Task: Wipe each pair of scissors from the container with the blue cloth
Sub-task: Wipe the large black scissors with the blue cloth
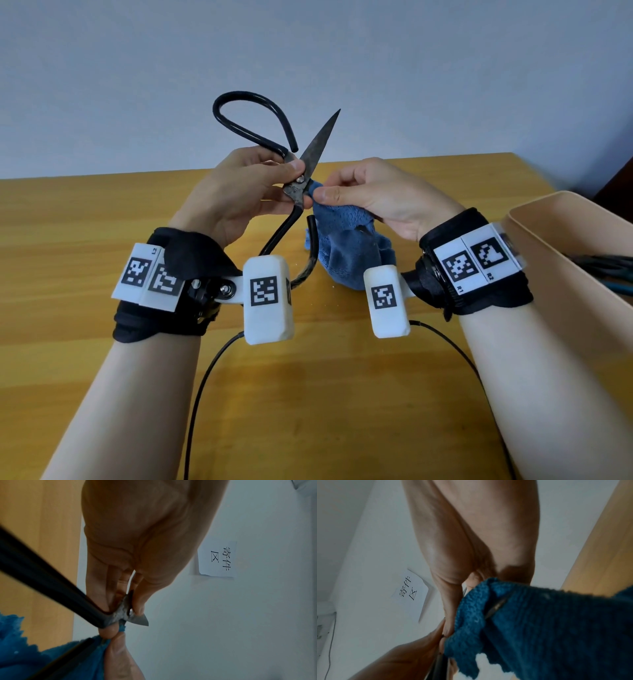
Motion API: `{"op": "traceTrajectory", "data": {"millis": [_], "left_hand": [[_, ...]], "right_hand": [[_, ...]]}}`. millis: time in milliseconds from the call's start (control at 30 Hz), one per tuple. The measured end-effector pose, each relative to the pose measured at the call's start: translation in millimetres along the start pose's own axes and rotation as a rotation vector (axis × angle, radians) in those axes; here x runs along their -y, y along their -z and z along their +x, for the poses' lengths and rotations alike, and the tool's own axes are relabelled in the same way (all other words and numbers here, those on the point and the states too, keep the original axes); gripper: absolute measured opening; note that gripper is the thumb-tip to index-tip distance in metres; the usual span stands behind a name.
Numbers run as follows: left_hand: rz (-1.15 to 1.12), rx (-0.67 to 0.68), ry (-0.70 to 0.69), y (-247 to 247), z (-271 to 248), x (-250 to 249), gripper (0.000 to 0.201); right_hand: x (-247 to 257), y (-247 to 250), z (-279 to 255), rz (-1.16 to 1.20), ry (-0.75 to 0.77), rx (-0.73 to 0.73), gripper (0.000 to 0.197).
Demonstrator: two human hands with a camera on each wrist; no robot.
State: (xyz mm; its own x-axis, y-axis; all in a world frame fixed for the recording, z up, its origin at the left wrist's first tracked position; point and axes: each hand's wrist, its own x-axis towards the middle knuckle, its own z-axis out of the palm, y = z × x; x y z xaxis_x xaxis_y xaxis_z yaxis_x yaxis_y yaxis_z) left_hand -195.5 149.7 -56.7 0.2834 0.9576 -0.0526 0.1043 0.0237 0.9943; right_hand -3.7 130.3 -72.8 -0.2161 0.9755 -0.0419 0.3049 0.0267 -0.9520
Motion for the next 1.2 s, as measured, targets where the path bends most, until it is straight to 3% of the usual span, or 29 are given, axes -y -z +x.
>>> {"op": "traceTrajectory", "data": {"millis": [200, 333, 467, 633, 767, 1200], "left_hand": [[0.022, 0.025, -0.010, -2, 0, 1, 0.009], [-0.016, 0.060, -0.038, -5, 0, 1, 0.009], [-0.029, 0.011, -0.048, -9, 2, 3, 0.004], [0.021, 0.016, -0.049, -10, 3, 5, 0.005], [-0.009, 0.011, -0.053, -11, 4, 5, 0.010], [-0.054, 0.004, -0.032, -15, 3, 6, 0.011]], "right_hand": [[1, -2, 5, -0.151, 0.060, -0.208, 0.029], [1, -5, 8, -0.144, 0.128, -0.306, 0.023], [3, -6, 6, -0.267, 0.074, -0.181, 0.026], [6, -8, 3, -0.198, 0.012, -0.064, 0.030], [6, -9, 2, -0.103, -0.021, -0.043, 0.029], [8, -9, 1, -0.150, 0.008, -0.038, 0.024]]}}
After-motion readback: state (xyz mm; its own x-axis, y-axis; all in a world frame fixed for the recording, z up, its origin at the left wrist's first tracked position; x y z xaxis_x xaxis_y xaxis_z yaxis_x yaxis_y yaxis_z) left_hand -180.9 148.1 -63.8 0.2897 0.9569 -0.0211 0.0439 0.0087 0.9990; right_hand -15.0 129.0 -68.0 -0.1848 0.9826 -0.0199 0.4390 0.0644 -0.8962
